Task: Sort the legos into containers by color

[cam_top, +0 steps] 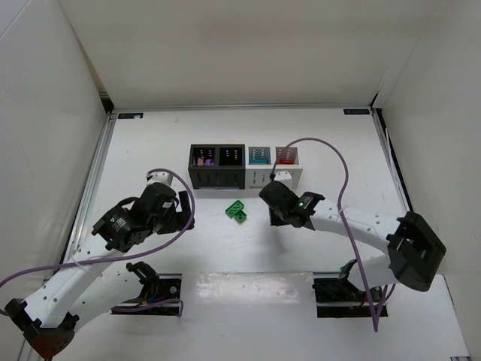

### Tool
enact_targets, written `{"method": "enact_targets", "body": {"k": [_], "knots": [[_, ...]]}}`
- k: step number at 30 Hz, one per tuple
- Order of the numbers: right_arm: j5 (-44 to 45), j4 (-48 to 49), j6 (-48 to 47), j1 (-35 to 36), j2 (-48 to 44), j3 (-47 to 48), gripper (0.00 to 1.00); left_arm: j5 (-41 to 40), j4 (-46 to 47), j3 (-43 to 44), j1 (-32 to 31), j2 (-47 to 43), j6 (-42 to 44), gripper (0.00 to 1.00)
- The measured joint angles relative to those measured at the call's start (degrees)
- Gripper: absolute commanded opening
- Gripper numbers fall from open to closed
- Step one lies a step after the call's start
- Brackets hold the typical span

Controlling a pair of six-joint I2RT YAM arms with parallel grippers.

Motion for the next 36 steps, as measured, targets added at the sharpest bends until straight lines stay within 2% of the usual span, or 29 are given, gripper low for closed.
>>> {"method": "enact_targets", "body": {"k": [7,13,19,20,24,27,32,36], "knots": [[0.17,-1.84,-8.13,1.27,1.38,17.81,0.27,0.31,1.51,-1.95,0.0,-1.07,-0.85,1.0],[-2.51,1.66,-16.2,-1.79,12.59,36.0,0.27,0.74,1.92,-3.34,0.0,-0.61,-1.49,1.0],[-5.66,2.56,-20.65,-3.98,25.68,49.44,0.27,0.96,1.95,-3.37,0.0,0.07,-1.86,1.0],[-6.25,2.47,-21.05,-4.24,27.41,50.97,0.29,0.96,1.95,-3.37,0.0,0.13,-1.9,1.0],[-7.69,2.05,-22.08,-4.9,30.69,54.01,0.4,0.96,1.95,-3.37,0.0,0.31,-1.92,1.0],[-7.76,1.66,-22.36,-5.09,30.8,54.55,0.57,0.96,1.97,-3.37,0.0,0.39,-1.84,1.0],[-7.74,1.03,-22.6,-4.92,30.8,54.97,0.61,1.01,2.27,-3.37,0.0,1.7,-1.01,1.0],[-7.5,0.61,-22.75,-4.52,30.67,54.97,0.67,2.12,3.67,-3.37,0.0,3.63,-0.26,1.0]]}}
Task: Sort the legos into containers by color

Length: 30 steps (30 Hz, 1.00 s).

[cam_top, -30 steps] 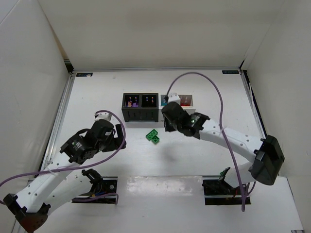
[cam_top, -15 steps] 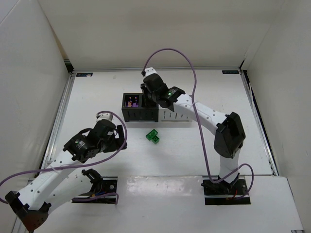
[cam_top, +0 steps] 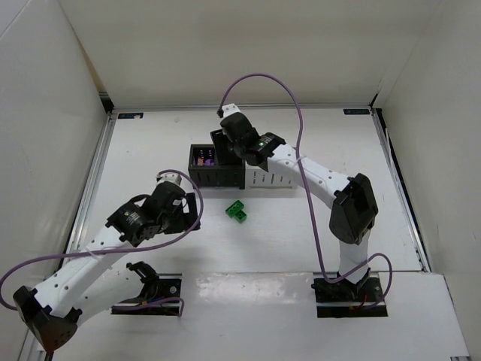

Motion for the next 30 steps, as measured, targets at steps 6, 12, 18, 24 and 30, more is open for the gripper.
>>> {"method": "enact_targets", "body": {"k": [6,12,18,24,30], "knots": [[0.2,-1.27,-1.11,0.0,-0.44,0.13,0.42,1.84,2.21,0.0,0.0,1.9,0.2,1.0],[0.31,-1.53,-0.94,0.04,-0.44,0.11,0.29,2.23,2.75,0.0,0.0,0.42,0.07,1.0],[0.42,-1.57,-0.57,-0.09,-0.44,0.11,0.55,2.25,2.75,0.0,0.0,-0.66,-0.13,1.0],[0.39,-1.57,-0.63,-0.17,-0.44,0.09,0.65,2.23,2.69,0.0,-0.02,-0.66,-0.13,1.0],[0.42,-1.62,-0.31,-0.2,-0.42,-0.26,0.29,2.21,2.25,0.0,-0.02,-0.66,-0.15,1.0]]}}
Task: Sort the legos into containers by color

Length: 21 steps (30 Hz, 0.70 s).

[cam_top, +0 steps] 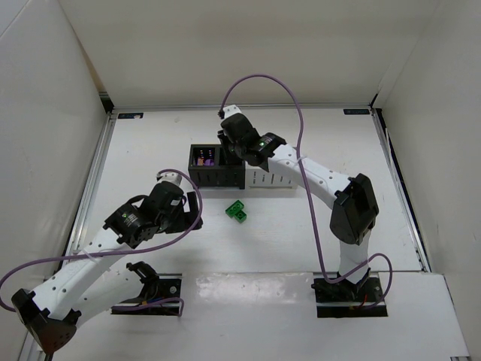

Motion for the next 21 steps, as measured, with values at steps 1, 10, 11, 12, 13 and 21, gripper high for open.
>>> {"method": "enact_targets", "body": {"k": [1,10,11,12,13,21], "knots": [[0.0,0.0,0.24,0.0,0.0,-0.04,0.26,0.0,-0.13,0.0,0.0,0.0,0.02,1.0],[0.11,0.02,0.9,-0.09,0.11,-1.03,0.01,0.0,-0.55,-0.13,0.0,0.0,0.0,1.0],[0.26,0.04,0.94,-0.11,0.11,-1.03,0.0,0.0,-0.55,-0.13,0.0,0.0,0.0,1.0],[0.46,0.04,1.03,-0.11,0.11,-1.03,0.0,0.0,-0.57,-0.13,0.0,0.0,0.0,1.0],[0.76,0.04,1.16,-0.11,0.11,-1.03,0.02,0.0,-0.57,-0.13,0.0,0.0,0.0,1.0],[0.52,0.26,2.05,-0.79,0.11,-2.86,0.66,0.0,-0.55,-0.13,0.0,0.0,0.0,1.0]]}}
